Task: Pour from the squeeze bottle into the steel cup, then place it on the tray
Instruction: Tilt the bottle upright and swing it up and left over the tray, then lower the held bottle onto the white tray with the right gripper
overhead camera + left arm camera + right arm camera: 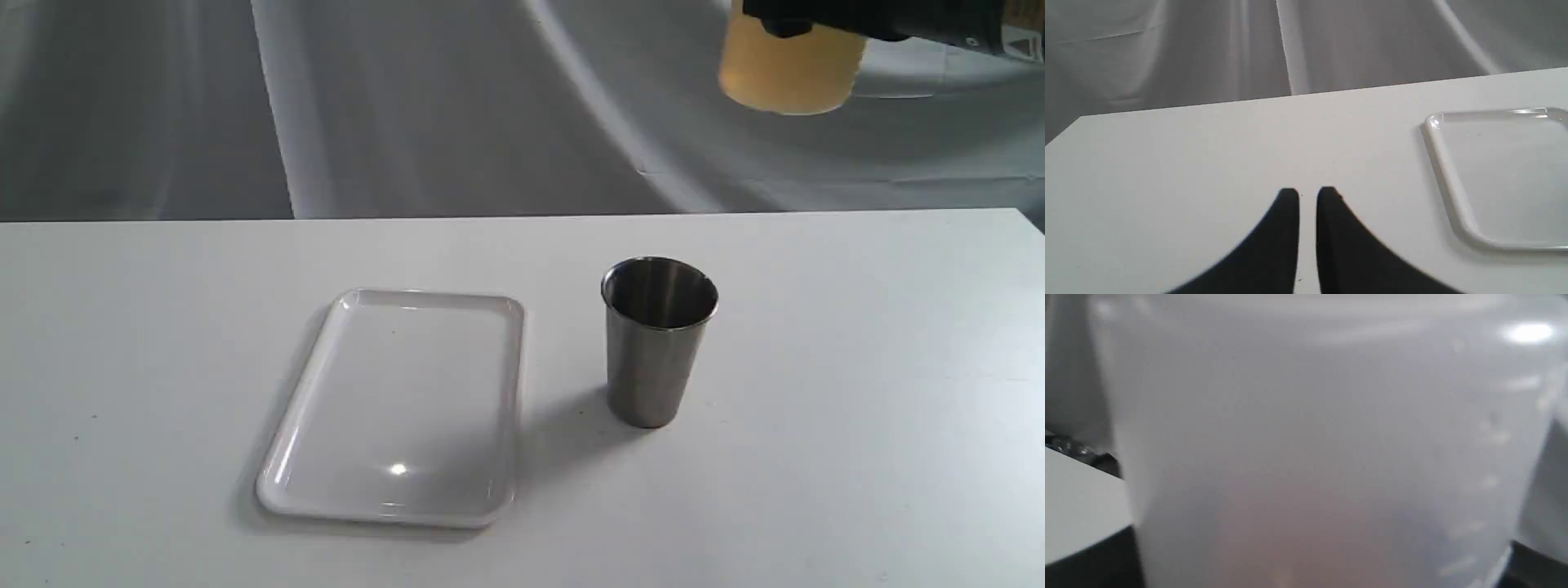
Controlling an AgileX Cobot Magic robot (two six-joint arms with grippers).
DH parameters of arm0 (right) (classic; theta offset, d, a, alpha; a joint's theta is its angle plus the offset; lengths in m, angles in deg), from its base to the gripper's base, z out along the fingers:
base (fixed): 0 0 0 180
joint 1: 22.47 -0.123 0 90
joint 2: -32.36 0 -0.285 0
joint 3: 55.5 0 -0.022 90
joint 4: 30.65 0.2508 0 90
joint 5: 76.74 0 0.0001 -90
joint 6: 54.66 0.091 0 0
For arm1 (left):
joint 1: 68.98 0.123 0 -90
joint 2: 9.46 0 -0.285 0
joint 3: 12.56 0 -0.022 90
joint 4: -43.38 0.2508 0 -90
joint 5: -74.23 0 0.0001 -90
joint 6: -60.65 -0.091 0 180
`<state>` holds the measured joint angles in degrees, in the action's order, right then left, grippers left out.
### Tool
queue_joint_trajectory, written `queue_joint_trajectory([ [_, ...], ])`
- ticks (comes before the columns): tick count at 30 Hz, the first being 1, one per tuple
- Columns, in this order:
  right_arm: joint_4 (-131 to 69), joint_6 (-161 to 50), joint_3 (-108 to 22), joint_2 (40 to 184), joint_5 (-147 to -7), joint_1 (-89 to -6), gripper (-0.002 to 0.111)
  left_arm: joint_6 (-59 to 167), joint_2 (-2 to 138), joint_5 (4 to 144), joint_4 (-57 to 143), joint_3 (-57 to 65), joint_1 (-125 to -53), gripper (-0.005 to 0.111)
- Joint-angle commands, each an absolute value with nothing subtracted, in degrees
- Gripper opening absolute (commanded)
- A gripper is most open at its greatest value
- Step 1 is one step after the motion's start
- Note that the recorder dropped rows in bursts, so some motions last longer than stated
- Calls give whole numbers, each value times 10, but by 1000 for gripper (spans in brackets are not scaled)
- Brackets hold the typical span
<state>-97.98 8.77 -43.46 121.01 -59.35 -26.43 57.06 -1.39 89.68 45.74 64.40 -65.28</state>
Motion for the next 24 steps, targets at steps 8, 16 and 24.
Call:
queue_joint_trajectory([
  [8,-760,-98,-403,1206,-464,-290,43,572,-17,895,457,647,-657,8],
  [16,-667,-183,-401,1219,-457,-354,43,572,-17,895,457,647,-657,8],
  [24,-546,-322,-401,1280,-457,-431,43,572,-17,895,457,647,-657,8],
])
